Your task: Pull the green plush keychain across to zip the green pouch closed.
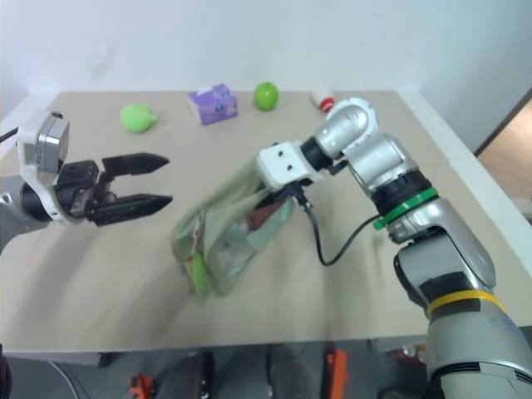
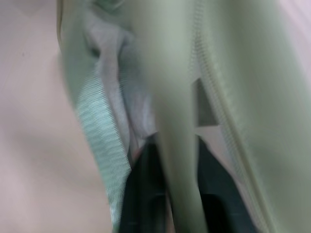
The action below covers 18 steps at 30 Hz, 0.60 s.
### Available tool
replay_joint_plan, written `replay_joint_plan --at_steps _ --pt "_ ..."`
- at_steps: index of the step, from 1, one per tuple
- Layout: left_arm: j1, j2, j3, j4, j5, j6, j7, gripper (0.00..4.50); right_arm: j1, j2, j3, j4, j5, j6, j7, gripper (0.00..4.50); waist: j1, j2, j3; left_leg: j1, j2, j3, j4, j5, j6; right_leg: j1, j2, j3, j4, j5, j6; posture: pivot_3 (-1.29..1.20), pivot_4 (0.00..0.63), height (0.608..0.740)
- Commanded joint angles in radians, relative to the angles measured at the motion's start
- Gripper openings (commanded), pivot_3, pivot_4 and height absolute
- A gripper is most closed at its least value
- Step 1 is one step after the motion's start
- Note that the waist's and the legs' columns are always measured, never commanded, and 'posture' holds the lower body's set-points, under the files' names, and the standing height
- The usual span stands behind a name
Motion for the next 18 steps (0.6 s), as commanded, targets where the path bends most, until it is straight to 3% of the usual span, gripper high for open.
replay_joint_plan --at_steps 1,3,14,18 --pt "0.028 -0.011 0.054 0.027 0.019 -0.046 0.016 4.50 -0.058 0.021 -0.119 0.026 0.044 0.105 0.036 0.12 0.000 0.000 0.000 0.001 0.000 0.000 0.000 0.000 0.000 0.000 0.000 0.000 0.000 0.000 0.000 0.00 0.150 0.740" --pt "0.038 -0.025 0.075 0.072 0.021 -0.061 0.035 4.50 -0.096 0.043 -0.178 0.035 0.086 0.236 0.022 0.12 -0.003 0.000 0.000 0.001 0.000 0.000 0.000 0.000 0.000 0.000 0.000 0.000 0.001 0.001 -0.001 0.00 0.150 0.740" --pt "0.019 -0.098 0.176 0.176 -0.033 -0.074 0.110 4.50 -0.131 -0.063 -0.198 -0.077 -0.073 0.437 0.020 0.12 0.003 0.001 0.001 -0.001 0.001 -0.001 0.000 0.000 -0.001 -0.002 0.001 -0.001 0.001 -0.001 -0.003 0.00 0.150 0.740" --pt "0.007 -0.111 0.163 0.185 -0.021 -0.081 0.101 4.50 -0.098 -0.008 -0.189 -0.236 -0.094 0.724 -0.081 0.12 -0.004 0.001 0.001 -0.001 0.001 -0.001 -0.001 0.000 -0.001 -0.003 0.002 -0.001 0.002 -0.001 -0.003 0.00 0.150 0.740"
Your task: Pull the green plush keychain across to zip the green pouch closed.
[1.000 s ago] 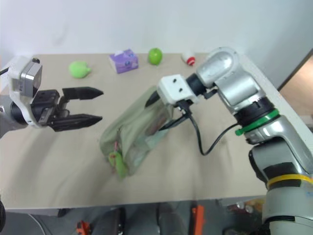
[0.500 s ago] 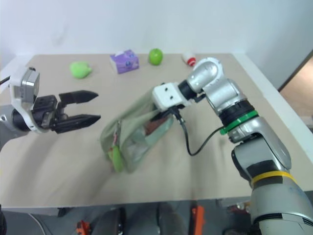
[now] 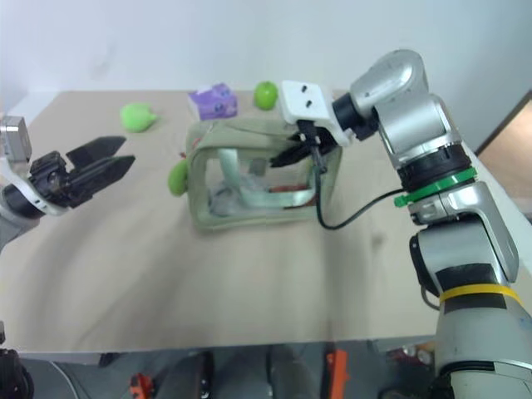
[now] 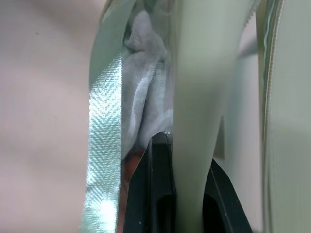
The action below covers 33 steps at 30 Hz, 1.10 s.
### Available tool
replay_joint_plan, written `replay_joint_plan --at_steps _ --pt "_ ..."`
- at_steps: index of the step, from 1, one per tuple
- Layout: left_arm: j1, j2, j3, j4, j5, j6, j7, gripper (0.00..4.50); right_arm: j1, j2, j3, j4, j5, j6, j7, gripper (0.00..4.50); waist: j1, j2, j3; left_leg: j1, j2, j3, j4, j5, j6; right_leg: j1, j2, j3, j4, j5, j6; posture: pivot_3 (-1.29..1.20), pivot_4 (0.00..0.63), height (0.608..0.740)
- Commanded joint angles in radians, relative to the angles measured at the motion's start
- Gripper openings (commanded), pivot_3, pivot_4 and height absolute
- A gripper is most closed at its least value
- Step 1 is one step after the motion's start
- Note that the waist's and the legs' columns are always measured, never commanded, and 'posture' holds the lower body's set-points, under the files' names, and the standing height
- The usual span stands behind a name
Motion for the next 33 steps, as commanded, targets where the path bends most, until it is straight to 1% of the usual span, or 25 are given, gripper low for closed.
replay_joint_plan --at_steps 1,5,7,11,14,18,23,24,27,28,31,33 --pt "-0.027 -0.003 0.013 -0.005 -0.012 -0.023 -0.006 4.50 0.001 0.046 -0.026 -0.166 0.006 0.238 -0.066 0.12 -0.004 0.000 0.000 0.000 0.001 0.000 0.000 0.000 0.000 0.000 0.001 0.000 0.000 0.000 0.000 0.00 0.150 0.740" --pt "-0.031 -0.015 0.005 -0.002 -0.005 -0.027 -0.010 4.50 0.036 0.078 -0.026 -0.232 -0.006 0.388 -0.127 0.12 0.000 0.000 0.000 0.000 0.001 -0.001 0.000 0.000 0.000 -0.004 0.002 0.000 0.007 -0.001 -0.001 0.00 0.150 0.740" --pt "-0.030 -0.019 0.002 0.000 -0.004 -0.028 -0.010 4.50 0.054 0.076 -0.022 -0.262 -0.004 0.404 -0.126 0.12 0.002 0.000 0.000 -0.001 0.001 -0.001 0.000 0.000 0.000 -0.005 0.002 0.000 0.009 -0.002 -0.004 0.00 0.150 0.740" --pt "-0.031 -0.025 -0.005 -0.002 -0.001 -0.025 -0.010 4.50 0.067 0.078 -0.016 -0.282 -0.001 0.438 -0.133 0.12 0.002 0.000 0.000 -0.001 0.001 -0.001 0.002 0.000 0.000 -0.004 0.002 0.000 0.009 -0.002 -0.003 0.00 0.150 0.740" --pt "-0.026 -0.022 -0.002 -0.013 -0.010 -0.017 -0.010 4.50 0.083 0.109 -0.014 -0.286 -0.003 0.489 -0.177 0.12 0.002 -0.001 0.000 -0.001 0.001 -0.001 0.002 0.000 0.000 -0.004 0.002 0.000 0.010 -0.002 -0.003 0.00 0.150 0.740" --pt "-0.026 -0.018 0.002 -0.009 -0.012 -0.015 -0.009 4.50 0.100 0.131 -0.028 -0.287 0.003 0.501 -0.216 0.12 0.000 -0.001 0.000 0.000 0.001 -0.001 0.002 0.000 0.000 -0.005 0.003 0.001 0.011 -0.002 -0.003 0.00 0.150 0.740" --pt "-0.027 -0.018 -0.001 -0.014 -0.011 -0.014 -0.006 4.50 0.104 0.157 -0.052 -0.294 0.027 0.529 -0.256 1.64 0.000 -0.001 0.000 0.000 0.001 -0.001 0.003 0.000 0.000 -0.005 0.003 0.001 0.011 -0.002 -0.003 0.00 0.150 0.740" --pt "-0.028 -0.018 -0.002 -0.014 -0.011 -0.014 -0.006 4.50 0.102 0.156 -0.059 -0.299 0.040 0.531 -0.247 2.05 0.000 -0.001 0.000 0.000 0.001 -0.001 0.003 0.000 0.000 -0.005 0.003 0.001 0.011 -0.002 -0.003 0.00 0.150 0.740" --pt "-0.039 -0.015 -0.006 0.000 -0.008 -0.014 -0.014 4.50 0.080 0.130 -0.121 -0.317 0.137 0.530 -0.150 3.12 0.000 -0.001 0.000 -0.001 0.001 -0.001 0.003 0.000 0.000 -0.005 0.003 0.001 0.011 -0.002 -0.003 0.00 0.150 0.740" --pt "-0.042 -0.014 -0.007 0.005 -0.007 -0.015 -0.017 4.50 0.068 0.115 -0.156 -0.320 0.190 0.529 -0.098 3.43 0.000 -0.001 0.000 -0.001 0.001 -0.001 0.003 0.000 0.000 -0.005 0.003 0.001 0.011 -0.002 -0.003 0.00 0.150 0.740" --pt "-0.055 -0.015 -0.014 0.020 -0.003 -0.015 -0.023 4.50 0.001 0.064 -0.323 -0.272 0.363 0.519 0.036 3.43 0.000 0.000 0.000 -0.001 0.001 -0.001 0.002 0.000 0.000 -0.005 0.003 0.000 0.011 -0.003 -0.003 0.00 0.150 0.740" --pt "-0.061 -0.018 -0.020 0.028 0.001 -0.016 -0.025 4.50 -0.057 0.031 -0.426 -0.204 0.452 0.546 0.066 3.43 0.001 0.000 0.000 -0.002 0.001 -0.001 0.002 0.000 0.000 -0.006 0.003 0.001 0.011 -0.003 -0.003 0.00 0.150 0.740"
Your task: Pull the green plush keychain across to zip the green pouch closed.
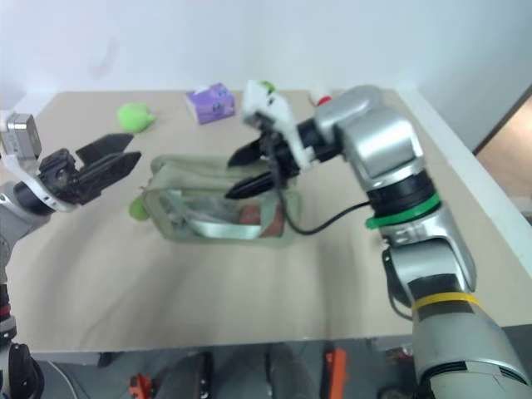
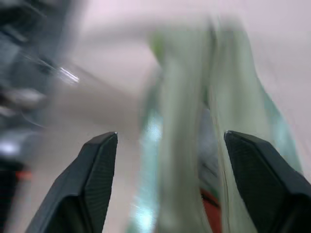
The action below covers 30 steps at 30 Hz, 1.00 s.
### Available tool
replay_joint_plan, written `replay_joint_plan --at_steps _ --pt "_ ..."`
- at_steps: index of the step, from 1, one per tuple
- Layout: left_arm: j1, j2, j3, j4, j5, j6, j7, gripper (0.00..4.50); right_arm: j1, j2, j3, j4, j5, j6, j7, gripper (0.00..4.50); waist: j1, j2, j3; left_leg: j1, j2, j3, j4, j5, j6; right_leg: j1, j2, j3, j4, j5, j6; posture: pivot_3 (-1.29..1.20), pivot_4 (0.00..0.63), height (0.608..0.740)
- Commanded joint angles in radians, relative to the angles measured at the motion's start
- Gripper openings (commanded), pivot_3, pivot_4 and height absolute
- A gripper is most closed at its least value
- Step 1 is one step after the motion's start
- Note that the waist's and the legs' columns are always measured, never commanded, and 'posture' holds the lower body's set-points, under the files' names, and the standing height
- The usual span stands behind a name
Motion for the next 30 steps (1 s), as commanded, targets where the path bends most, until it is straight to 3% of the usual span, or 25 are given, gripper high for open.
replay_joint_plan --at_steps 1,4,8,11,14,21,30 --pt "-0.028 0.013 0.004 0.003 -0.001 -0.010 -0.014 4.50 -0.135 -0.071 -0.219 0.081 0.166 0.019 0.068 3.43 0.000 0.000 0.000 0.000 0.000 0.000 0.000 0.000 0.000 0.000 0.000 0.000 0.000 0.000 0.000 0.00 0.150 0.740" --pt "-0.028 0.009 0.002 0.002 -0.002 -0.008 -0.012 4.50 -0.135 -0.107 -0.228 0.113 0.167 0.007 0.048 3.43 0.000 -0.004 -0.002 0.002 0.000 0.000 -0.001 -0.001 -0.001 0.001 0.000 -0.001 0.000 -0.002 -0.002 0.00 0.150 0.740" --pt "-0.007 0.035 0.011 0.043 0.016 -0.001 -0.037 4.50 0.132 -0.279 -0.150 -0.019 0.012 -0.222 0.067 3.43 -0.001 -0.005 -0.003 0.004 0.001 0.000 -0.001 -0.001 -0.001 0.003 0.000 -0.001 0.000 -0.003 -0.002 0.00 0.150 0.740" --pt "0.016 0.063 0.021 0.060 0.018 0.006 -0.062 4.50 0.257 -0.336 -0.135 -0.077 -0.040 -0.308 0.039 3.43 -0.004 -0.001 0.000 0.002 0.000 0.003 0.000 -0.001 -0.001 -0.001 0.000 0.004 0.000 -0.002 0.000 0.00 0.150 0.740" --pt "0.047 0.105 0.036 0.092 0.041 0.005 -0.091 4.50 0.393 -0.364 -0.178 -0.194 -0.004 -0.276 -0.008 3.43 -0.010 -0.001 0.000 0.002 0.000 0.004 -0.003 -0.001 -0.001 -0.003 0.001 0.006 0.001 -0.002 -0.001 0.00 0.150 0.740" --pt "0.043 0.121 0.037 0.151 0.067 -0.002 -0.088 4.50 0.481 -0.308 -0.198 -0.307 0.068 -0.192 -0.137 3.43 -0.010 -0.001 0.000 0.002 0.002 0.003 -0.005 -0.001 -0.001 -0.004 0.003 0.005 0.002 -0.003 -0.002 0.00 0.150 0.740" --pt "0.083 0.115 0.065 0.117 0.053 0.011 -0.059 4.50 0.475 -0.220 -0.149 -0.266 0.045 -0.223 -0.212 3.43 -0.009 -0.001 -0.001 0.002 0.001 0.003 -0.002 -0.001 -0.001 -0.003 0.003 0.006 0.002 -0.003 -0.001 0.00 0.150 0.740"
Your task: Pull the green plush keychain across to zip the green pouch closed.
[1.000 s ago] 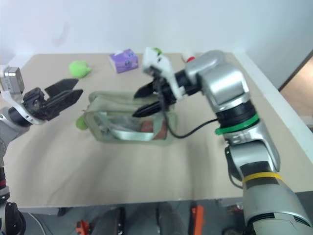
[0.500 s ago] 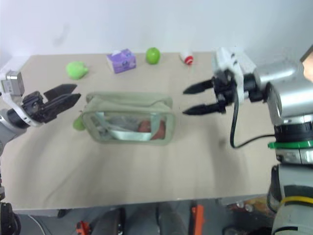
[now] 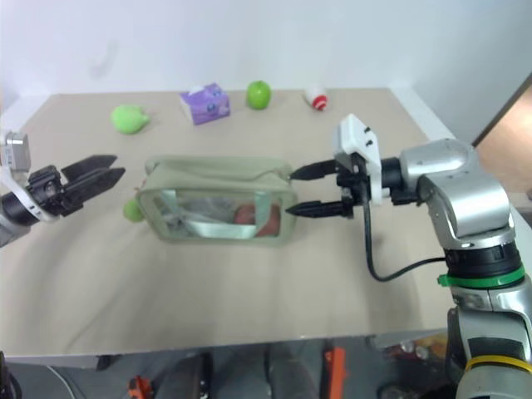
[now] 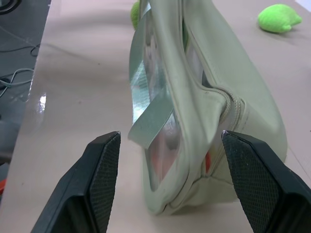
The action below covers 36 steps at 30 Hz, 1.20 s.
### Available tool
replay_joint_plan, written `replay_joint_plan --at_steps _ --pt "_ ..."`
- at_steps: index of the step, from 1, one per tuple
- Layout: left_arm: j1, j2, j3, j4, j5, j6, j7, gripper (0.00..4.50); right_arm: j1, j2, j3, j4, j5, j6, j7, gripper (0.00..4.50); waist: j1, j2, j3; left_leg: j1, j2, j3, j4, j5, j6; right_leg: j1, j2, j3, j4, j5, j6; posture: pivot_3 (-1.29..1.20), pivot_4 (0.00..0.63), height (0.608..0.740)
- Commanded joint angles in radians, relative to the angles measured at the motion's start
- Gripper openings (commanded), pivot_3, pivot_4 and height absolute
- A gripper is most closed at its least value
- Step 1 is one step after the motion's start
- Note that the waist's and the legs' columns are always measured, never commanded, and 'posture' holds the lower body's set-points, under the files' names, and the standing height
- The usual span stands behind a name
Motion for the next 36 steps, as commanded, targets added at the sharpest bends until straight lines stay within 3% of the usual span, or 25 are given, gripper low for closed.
replay_joint_plan --at_steps 1,4,7,14,15,22,36 --pt "0.018 0.010 0.062 -0.051 -0.022 0.004 0.020 4.50 -0.018 0.011 -0.005 0.006 0.000 -0.023 -0.008 3.43 0.000 0.000 0.000 0.000 0.000 0.000 0.000 0.000 0.000 0.000 0.000 0.000 0.000 0.000 0.000 0.00 0.150 0.740" --pt "0.037 0.007 0.086 -0.079 -0.039 0.012 0.043 4.50 -0.015 0.022 0.000 0.019 -0.002 -0.035 -0.006 3.43 0.001 0.000 0.000 0.000 0.000 0.000 -0.001 0.000 0.000 0.000 0.000 0.000 0.000 0.000 0.000 0.00 0.150 0.740" --pt "0.058 0.003 0.112 -0.107 -0.055 0.022 0.062 4.50 -0.008 0.039 0.010 0.024 -0.010 -0.045 -0.015 2.63 0.001 0.000 0.000 0.000 0.000 0.000 -0.001 0.000 0.000 0.000 0.000 0.000 0.000 0.000 0.000 0.00 0.150 0.740" --pt "0.122 0.000 0.176 -0.135 -0.086 0.031 0.115 4.50 0.020 0.077 0.022 0.025 -0.014 -0.068 -0.033 0.17 0.000 0.000 0.000 0.000 0.000 0.000 0.000 0.000 0.000 0.000 0.000 0.000 0.000 0.000 0.000 0.00 0.150 0.740" --pt "0.127 0.000 0.183 -0.137 -0.093 0.035 0.123 4.50 0.021 0.080 0.021 0.025 -0.013 -0.069 -0.035 0.07 0.000 -0.001 0.000 0.000 0.000 0.000 0.000 0.000 0.000 0.000 0.000 0.000 0.000 0.000 0.000 0.00 0.150 0.740" --pt "0.266 0.015 0.128 -0.191 -0.017 0.022 0.086 4.50 0.024 0.100 0.020 0.020 -0.001 -0.067 -0.044 0.07 -0.006 -0.001 0.000 0.001 0.001 0.000 -0.001 0.000 0.000 0.000 0.001 0.000 0.000 0.000 -0.001 0.00 0.150 0.740" --pt "0.233 0.039 -0.004 -0.119 0.148 -0.064 0.005 4.50 0.039 0.092 0.010 -0.007 0.003 -0.055 -0.052 0.07 -0.008 -0.001 -0.001 0.001 0.001 0.000 -0.001 0.000 0.000 0.000 0.001 0.000 0.000 0.000 -0.001 0.00 0.150 0.740"
